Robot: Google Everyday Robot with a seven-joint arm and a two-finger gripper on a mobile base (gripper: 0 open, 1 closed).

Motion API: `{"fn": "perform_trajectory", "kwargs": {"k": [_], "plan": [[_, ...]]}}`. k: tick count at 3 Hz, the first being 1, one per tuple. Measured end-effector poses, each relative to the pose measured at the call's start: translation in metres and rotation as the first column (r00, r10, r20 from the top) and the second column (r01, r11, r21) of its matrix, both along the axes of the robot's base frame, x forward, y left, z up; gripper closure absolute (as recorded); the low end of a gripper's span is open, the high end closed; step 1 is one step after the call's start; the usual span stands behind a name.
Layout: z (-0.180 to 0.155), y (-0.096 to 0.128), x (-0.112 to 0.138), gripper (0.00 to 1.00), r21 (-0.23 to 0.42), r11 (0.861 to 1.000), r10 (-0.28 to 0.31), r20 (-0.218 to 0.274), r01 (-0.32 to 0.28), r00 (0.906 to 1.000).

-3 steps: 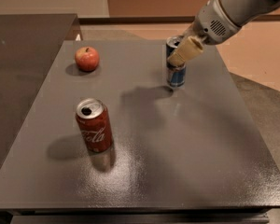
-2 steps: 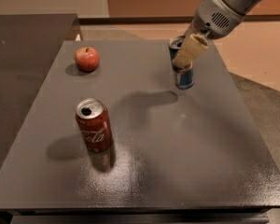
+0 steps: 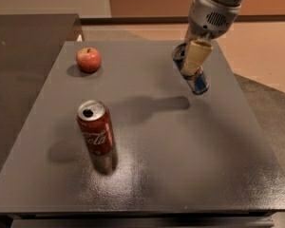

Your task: Knock redbull can over

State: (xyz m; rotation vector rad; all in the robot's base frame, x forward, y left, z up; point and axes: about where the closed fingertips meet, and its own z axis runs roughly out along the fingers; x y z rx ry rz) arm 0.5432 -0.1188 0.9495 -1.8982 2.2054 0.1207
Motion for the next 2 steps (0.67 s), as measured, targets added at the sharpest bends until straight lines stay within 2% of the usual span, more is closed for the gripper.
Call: {"fn": "perform_trajectory", "kwargs": {"k": [1,2], "plan": [[-0.017,0.004,-0.001,0.84,-0.061,0.997,0.048,-0.031,-0.05,0.9983],[-0.038,0.009,0.0,0.61,-0.103,0.991,0.082,-0.07,-0.089,0.9942]]}}
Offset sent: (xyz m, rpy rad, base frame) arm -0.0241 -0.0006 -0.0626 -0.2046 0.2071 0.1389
